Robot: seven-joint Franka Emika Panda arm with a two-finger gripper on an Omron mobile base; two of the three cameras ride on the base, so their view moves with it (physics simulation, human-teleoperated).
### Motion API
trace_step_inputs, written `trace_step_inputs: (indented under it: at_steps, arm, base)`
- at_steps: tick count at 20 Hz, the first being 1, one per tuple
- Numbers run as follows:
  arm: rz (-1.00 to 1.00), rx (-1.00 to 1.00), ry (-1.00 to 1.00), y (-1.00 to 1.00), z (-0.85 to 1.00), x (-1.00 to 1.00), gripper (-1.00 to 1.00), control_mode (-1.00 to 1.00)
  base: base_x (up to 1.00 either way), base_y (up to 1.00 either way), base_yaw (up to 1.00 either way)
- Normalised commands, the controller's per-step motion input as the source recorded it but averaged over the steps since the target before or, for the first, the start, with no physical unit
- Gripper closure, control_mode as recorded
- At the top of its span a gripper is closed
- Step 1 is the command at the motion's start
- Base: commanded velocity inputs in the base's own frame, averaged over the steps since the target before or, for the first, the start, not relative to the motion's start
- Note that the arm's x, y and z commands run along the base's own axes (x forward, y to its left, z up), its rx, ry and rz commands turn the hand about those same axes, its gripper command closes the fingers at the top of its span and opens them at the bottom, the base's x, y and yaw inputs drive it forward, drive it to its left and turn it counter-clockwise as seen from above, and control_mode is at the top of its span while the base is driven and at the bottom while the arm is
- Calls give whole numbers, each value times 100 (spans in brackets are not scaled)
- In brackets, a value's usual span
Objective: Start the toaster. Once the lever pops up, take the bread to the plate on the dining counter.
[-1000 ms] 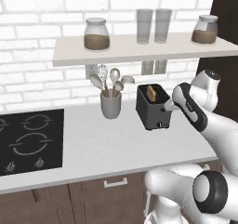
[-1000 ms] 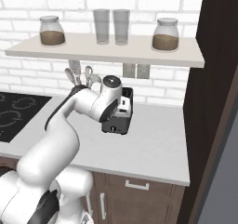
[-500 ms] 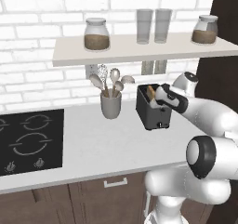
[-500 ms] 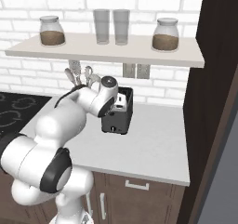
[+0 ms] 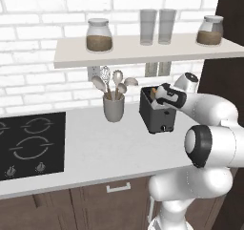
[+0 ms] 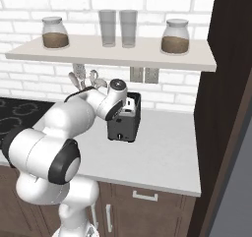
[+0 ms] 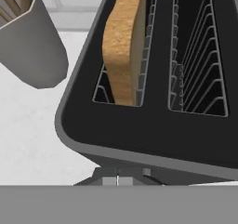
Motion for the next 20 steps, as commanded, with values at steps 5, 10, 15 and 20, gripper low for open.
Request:
trace_step_inputs:
  at_steps: [5, 10, 15, 20]
  arm:
    - [0, 0, 0, 0, -17, 1, 100, -100]
    - [-4, 0, 1, 0, -13, -12, 100, -100]
    - [-8, 0, 0, 0, -3, -23, 100, -100]
    - [-6, 0, 0, 0, 0, 9, 100, -100]
  base:
    - [0, 0, 0]
    - [0, 0, 0]
    - [0, 0, 0]
    - [0, 0, 0]
